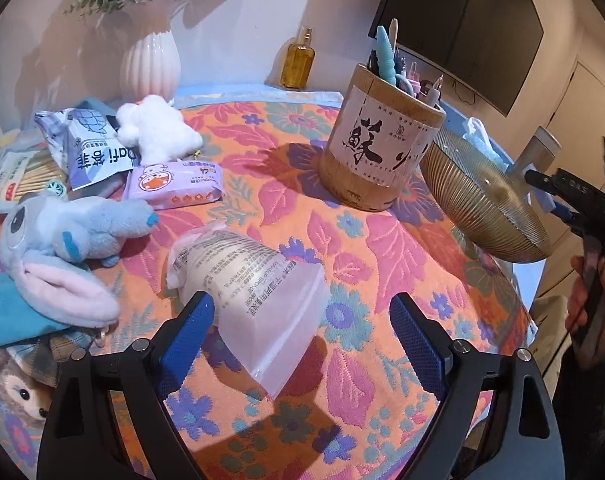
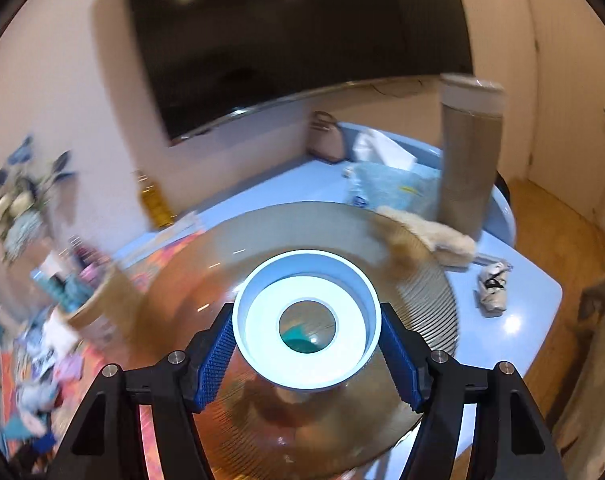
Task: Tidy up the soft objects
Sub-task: 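Drop the tape roll into the glass bowl with the right tool, then grasp the brown teddy bear with the left tool while the right tool grasps the white wipes bag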
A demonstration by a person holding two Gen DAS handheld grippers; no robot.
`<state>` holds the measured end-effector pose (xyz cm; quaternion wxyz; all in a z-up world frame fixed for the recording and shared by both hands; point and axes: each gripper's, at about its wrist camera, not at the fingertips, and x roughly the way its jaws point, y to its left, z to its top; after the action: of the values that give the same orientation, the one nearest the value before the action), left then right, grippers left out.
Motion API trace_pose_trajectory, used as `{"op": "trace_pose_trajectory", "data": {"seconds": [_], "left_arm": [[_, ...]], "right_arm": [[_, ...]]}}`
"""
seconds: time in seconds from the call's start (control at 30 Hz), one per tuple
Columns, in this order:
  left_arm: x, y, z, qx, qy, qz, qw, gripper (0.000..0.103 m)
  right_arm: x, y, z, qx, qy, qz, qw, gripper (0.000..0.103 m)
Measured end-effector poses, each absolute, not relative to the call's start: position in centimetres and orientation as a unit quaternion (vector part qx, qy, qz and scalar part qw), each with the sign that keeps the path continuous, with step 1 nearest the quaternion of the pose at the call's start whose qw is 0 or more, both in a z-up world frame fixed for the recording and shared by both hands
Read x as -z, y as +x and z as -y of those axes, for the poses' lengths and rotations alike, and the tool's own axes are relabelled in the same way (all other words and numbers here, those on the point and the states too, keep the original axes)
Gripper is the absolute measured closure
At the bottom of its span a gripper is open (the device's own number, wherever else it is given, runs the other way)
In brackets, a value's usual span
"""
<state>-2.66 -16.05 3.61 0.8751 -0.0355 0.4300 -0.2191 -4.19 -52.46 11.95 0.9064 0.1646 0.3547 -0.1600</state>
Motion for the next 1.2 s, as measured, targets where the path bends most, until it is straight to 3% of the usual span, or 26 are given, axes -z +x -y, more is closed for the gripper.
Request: {"op": "trace_pose_trajectory", "data": {"seconds": [0.07, 0.3, 0.37, 0.47, 0.7, 0.93, 1.2], "left_arm": [[-3.8, -2.6, 15.8, 0.219, -0.039, -0.43, 0.875, 0.014], [-4.6, -3.4, 13.1, 0.259, -0.102, -0.428, 0.86, 0.014], [-5.3, -4.3, 11.6, 0.249, -0.106, -0.414, 0.869, 0.014], [-6.5, -5.7, 9.1, 0.241, -0.111, -0.394, 0.88, 0.014], [-9.0, -8.9, 0.4, 0.197, -0.14, -0.329, 0.913, 0.012], [-5.1, -8.0, -5.7, 0.118, -0.169, -0.373, 0.905, 0.011], [-2.6, -6.0, -6.6, 0.119, -0.197, -0.393, 0.89, 0.011]], "right_arm": [[-11.2, -3.2, 53.8, 0.158, 0.182, -0.376, 0.895, 0.027], [-10.6, -5.2, 54.3, 0.154, 0.222, -0.379, 0.885, 0.026], [-11.1, -5.8, 52.8, 0.138, 0.216, -0.37, 0.893, 0.025], [-12.1, -6.4, 49.8, 0.108, 0.199, -0.355, 0.907, 0.013], [-13.2, -6.0, 41.0, 0.001, 0.138, -0.355, 0.925, 0.011], [-9.4, -4.0, 32.0, -0.102, 0.092, -0.397, 0.908, 0.008], [-5.4, -2.6, 26.0, -0.187, 0.076, -0.408, 0.89, 0.008]]}}
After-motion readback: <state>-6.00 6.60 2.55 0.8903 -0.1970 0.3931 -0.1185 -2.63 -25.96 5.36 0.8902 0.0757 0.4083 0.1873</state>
